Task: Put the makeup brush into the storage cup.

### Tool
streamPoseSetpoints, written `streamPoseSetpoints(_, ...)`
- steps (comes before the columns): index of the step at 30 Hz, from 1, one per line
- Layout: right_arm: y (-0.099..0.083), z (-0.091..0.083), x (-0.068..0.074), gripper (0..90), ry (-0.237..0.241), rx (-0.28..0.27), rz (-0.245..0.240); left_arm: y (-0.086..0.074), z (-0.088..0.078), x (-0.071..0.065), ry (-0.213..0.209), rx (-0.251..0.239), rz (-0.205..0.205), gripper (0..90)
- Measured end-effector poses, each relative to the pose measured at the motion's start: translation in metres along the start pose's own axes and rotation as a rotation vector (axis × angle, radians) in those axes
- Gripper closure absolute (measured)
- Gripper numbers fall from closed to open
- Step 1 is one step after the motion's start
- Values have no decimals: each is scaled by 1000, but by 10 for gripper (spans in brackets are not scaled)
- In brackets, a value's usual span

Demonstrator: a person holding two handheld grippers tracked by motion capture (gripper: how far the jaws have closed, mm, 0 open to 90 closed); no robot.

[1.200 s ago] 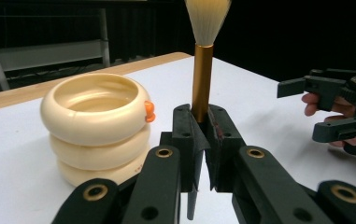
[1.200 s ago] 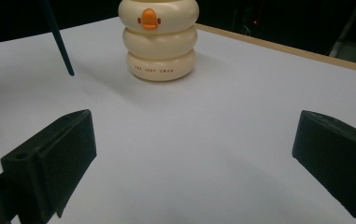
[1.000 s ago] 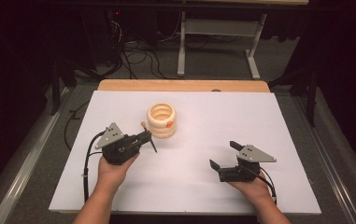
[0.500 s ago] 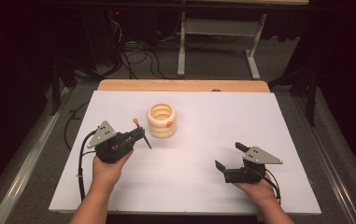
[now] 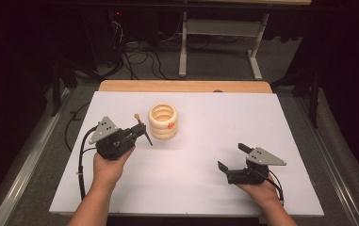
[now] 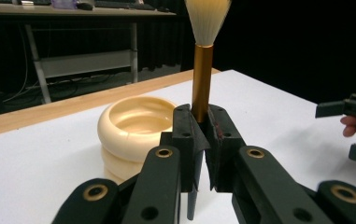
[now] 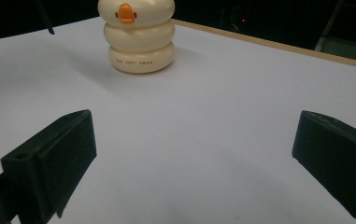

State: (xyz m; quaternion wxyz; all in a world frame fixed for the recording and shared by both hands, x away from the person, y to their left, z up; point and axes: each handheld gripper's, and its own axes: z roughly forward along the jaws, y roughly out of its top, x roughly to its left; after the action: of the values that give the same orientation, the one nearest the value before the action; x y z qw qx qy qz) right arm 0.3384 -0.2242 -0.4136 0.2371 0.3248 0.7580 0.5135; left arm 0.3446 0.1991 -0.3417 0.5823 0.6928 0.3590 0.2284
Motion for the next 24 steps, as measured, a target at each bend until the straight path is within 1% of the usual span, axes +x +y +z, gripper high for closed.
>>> streamPoseSetpoints(2,0,0,1,11,2,1,7,4,2,1,6,2,2,835)
streamPoseSetpoints(5,0,0,1,13,3,-3,0,7,3,2,7,-5,-9,835)
streamPoseSetpoints(8,1,0,1,13,4,-5,-1,11,5,2,17,-4,-4,834)
streamPoseSetpoints(15,0,0,1,14,6,-2,9,18,6,3,29,-12,-12,835)
streamPoseSetpoints(20,0,0,1,14,7,-11,2,20,9,4,30,-11,-22,835)
streamPoseSetpoints(21,0,0,1,13,6,-8,6,21,10,4,30,-10,-22,835)
streamPoseSetpoints(24,0,0,1,13,7,-9,6,25,11,5,29,-15,-29,835)
